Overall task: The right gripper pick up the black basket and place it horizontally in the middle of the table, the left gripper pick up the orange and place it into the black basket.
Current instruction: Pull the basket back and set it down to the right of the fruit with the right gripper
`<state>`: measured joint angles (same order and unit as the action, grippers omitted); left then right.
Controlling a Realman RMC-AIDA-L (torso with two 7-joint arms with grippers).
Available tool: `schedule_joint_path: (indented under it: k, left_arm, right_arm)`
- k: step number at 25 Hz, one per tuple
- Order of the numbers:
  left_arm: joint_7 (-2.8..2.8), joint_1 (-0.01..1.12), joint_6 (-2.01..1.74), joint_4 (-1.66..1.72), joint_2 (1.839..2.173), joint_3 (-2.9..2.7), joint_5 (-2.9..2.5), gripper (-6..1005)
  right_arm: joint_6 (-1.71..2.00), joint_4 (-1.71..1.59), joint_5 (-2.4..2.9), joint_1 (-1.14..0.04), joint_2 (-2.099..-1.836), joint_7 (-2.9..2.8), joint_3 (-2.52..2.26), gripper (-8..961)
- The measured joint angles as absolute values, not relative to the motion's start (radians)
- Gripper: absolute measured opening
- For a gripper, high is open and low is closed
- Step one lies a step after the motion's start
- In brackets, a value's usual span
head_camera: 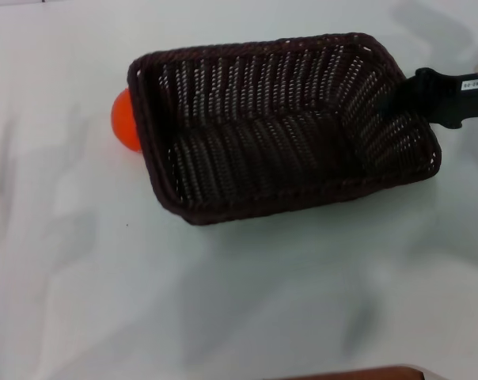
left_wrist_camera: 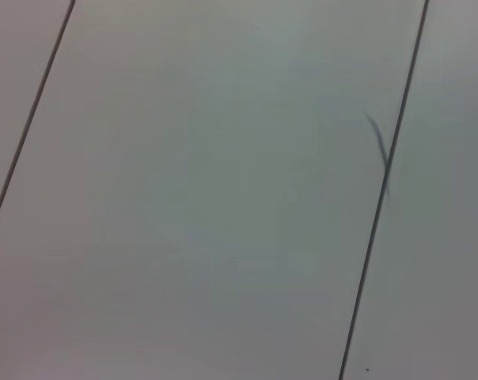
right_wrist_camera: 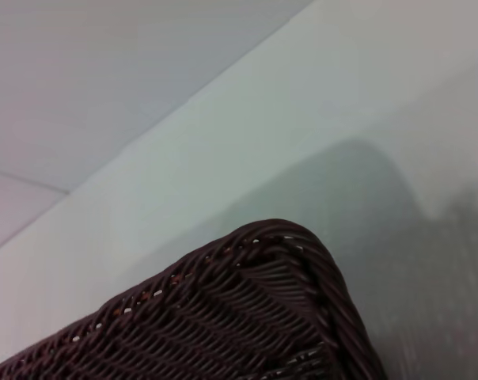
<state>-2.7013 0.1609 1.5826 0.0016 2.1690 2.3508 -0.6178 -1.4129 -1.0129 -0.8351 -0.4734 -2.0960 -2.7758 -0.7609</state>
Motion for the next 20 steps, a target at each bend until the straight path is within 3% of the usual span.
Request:
schedule_joint_path:
  k: [20]
  left_arm:
    - [-2.687,0.163,1.586,0.008,2.171,2.323,-0.620,812]
  right_arm:
    - [-1.410,-1.021,-0.845,-0.471,-2.090,-2.776,-0.759,213]
